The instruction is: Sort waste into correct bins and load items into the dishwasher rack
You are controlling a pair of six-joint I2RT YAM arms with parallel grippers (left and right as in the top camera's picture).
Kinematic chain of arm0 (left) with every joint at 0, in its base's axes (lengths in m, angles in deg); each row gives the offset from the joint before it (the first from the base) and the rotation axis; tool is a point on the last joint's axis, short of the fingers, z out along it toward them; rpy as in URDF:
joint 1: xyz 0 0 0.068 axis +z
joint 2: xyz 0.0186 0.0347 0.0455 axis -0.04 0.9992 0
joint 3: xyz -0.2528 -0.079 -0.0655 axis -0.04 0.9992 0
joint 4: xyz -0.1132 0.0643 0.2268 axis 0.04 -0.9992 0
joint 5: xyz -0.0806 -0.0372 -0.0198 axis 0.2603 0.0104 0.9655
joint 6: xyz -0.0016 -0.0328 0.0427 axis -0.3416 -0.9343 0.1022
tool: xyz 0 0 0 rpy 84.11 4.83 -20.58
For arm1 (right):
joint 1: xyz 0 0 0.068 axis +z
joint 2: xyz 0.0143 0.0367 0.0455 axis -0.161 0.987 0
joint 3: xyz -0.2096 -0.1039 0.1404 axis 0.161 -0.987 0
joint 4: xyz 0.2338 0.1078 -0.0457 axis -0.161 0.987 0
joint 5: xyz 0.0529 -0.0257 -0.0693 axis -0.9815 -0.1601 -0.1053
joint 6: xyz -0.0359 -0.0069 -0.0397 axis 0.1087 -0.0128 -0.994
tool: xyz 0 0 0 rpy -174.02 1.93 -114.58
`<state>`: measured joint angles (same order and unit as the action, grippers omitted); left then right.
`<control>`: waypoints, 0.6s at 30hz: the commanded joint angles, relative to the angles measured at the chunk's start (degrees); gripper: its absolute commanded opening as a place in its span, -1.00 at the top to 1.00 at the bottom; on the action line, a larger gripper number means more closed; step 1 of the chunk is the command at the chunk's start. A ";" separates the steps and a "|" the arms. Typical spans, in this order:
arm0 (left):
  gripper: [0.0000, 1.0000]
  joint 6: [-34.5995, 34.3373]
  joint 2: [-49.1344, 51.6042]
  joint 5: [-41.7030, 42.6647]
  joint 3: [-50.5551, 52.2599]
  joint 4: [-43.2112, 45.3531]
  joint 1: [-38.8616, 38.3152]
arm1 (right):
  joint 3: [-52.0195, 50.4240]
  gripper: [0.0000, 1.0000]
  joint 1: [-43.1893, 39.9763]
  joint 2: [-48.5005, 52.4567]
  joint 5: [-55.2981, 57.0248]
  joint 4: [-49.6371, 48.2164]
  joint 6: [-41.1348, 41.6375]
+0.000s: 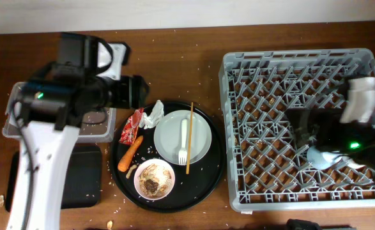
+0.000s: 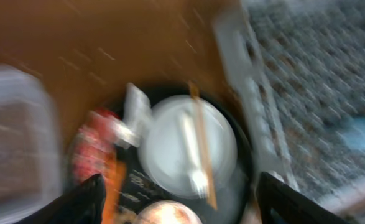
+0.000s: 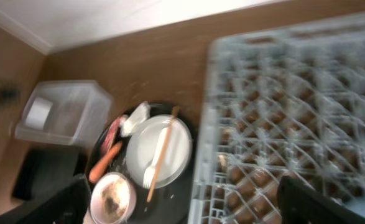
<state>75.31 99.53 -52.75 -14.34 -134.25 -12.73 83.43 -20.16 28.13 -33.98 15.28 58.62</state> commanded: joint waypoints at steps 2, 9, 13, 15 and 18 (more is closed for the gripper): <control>-0.98 0.09 -1.84 -11.63 -2.32 -1.46 0.00 | 0.33 -0.97 18.95 -2.69 -0.11 -6.82 -1.42; -0.99 0.07 -1.84 -11.63 -2.32 -1.64 0.00 | 0.33 -0.97 22.77 -0.15 3.26 -5.92 -2.86; -0.98 0.07 -1.84 -11.61 -2.32 -1.64 0.00 | -0.31 -0.97 24.35 -2.80 17.18 -10.29 -13.25; -0.98 0.07 -1.84 -11.61 -2.32 -1.64 0.00 | -13.86 -0.97 24.28 -10.38 20.98 -23.39 -13.20; -0.98 0.07 -1.84 -11.61 -2.32 -1.64 0.00 | -45.09 -0.97 24.26 -26.51 20.02 -48.04 -12.55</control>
<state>75.29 97.56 -63.97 -16.39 -135.87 -12.75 49.63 3.71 7.89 -14.57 -26.29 46.23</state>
